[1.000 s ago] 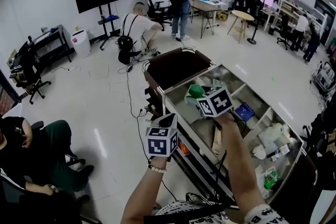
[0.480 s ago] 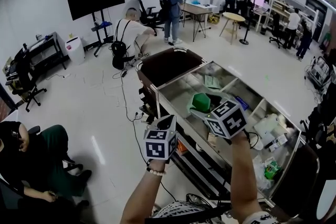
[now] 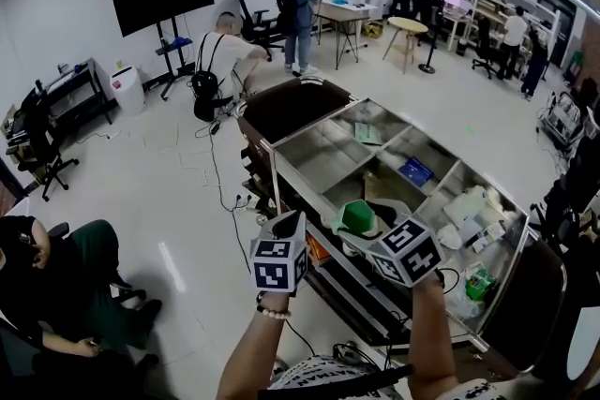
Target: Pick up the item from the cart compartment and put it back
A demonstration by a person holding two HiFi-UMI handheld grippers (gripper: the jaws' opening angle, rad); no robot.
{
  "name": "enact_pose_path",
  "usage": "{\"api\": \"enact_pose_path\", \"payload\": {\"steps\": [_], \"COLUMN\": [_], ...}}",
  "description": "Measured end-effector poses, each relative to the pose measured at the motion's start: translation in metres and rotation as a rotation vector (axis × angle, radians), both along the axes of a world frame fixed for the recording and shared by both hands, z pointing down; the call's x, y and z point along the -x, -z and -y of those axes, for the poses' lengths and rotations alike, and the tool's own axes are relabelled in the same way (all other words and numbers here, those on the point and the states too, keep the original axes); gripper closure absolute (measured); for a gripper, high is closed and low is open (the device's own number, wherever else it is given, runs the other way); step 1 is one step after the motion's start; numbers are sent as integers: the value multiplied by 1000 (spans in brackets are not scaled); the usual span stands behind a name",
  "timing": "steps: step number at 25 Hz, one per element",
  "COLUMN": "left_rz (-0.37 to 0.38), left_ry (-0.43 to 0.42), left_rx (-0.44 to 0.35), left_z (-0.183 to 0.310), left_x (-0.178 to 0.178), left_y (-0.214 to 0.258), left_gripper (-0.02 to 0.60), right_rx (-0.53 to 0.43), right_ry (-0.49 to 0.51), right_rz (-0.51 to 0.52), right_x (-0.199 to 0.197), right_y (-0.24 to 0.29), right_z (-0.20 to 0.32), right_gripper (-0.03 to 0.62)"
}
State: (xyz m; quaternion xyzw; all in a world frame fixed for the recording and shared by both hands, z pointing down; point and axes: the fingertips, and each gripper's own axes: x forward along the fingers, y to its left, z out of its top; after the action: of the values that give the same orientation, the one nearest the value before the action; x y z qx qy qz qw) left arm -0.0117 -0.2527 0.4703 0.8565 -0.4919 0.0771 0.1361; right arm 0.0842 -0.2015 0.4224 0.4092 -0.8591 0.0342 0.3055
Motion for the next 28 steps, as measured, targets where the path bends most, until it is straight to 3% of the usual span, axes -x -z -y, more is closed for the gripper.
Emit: {"api": "enact_pose_path", "payload": {"steps": [9,18,28], "left_rz": [4,-2,-5], "left_ry": [14,-29,-37], "left_rx": [-16,-11,-28], "left_z": [-31,-46,-49], "left_x": [5,-9,-14], "left_y": [-3,-4,3], "left_gripper": [581,581,581], "right_rx": [31,11,3], "right_ry": [16,-45,-47], "right_rz": [-26,-2,13], "right_x": [3,-21,-24], "right_y": [-19,-14,-11], "right_z": [-44,-52,-54], "right_gripper": [268,269,269]}}
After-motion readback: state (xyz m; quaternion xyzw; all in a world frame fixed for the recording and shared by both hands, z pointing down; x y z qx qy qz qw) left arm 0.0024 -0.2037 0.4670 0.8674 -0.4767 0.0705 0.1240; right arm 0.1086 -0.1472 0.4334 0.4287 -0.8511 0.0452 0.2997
